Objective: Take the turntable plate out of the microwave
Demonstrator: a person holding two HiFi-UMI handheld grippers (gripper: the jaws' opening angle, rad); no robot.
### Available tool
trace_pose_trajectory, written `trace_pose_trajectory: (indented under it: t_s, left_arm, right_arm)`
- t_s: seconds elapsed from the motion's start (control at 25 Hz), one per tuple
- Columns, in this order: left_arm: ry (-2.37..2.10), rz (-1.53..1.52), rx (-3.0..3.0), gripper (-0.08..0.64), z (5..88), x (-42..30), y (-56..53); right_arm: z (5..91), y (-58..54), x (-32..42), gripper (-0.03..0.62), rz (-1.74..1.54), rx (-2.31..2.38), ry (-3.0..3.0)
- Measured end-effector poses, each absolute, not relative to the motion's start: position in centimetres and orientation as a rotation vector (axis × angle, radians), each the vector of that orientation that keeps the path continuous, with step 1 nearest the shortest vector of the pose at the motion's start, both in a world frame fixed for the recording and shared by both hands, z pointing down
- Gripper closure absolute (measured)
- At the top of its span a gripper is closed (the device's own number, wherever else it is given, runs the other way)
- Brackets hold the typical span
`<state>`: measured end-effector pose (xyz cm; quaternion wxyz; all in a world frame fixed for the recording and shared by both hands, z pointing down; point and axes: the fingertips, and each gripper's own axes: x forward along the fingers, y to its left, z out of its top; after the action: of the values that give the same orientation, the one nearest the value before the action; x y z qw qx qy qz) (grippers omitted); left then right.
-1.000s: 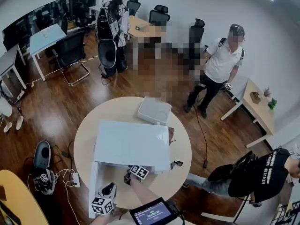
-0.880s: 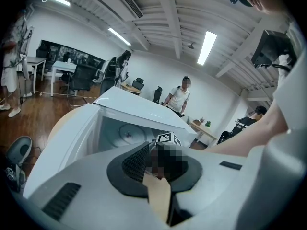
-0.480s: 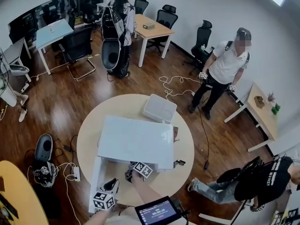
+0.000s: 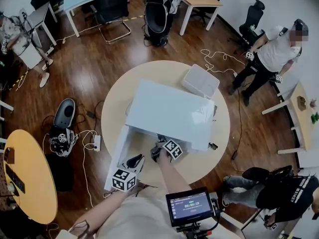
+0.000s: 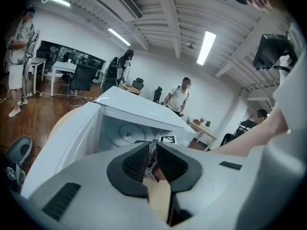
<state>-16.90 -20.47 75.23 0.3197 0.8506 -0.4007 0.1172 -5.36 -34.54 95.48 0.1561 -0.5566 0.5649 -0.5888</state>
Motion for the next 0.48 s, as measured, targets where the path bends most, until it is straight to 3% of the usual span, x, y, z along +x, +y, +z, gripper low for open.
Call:
trace_pose_trajectory:
  t_s: [0.28, 0.48]
  left_arm:
    - [-1.052, 0.304, 2.222, 0.531, 75.6, -17.2, -20.8]
    - [-1.054, 0.308, 2.212, 0.531, 76.0, -17.6, -20.7]
  right_arm:
    - [96.4, -35.5, -4.6, 0.421, -1.742, -1.664, 1.484]
    - [97.4, -34.6, -4.6, 0.496, -1.775, -1.679, 1.362]
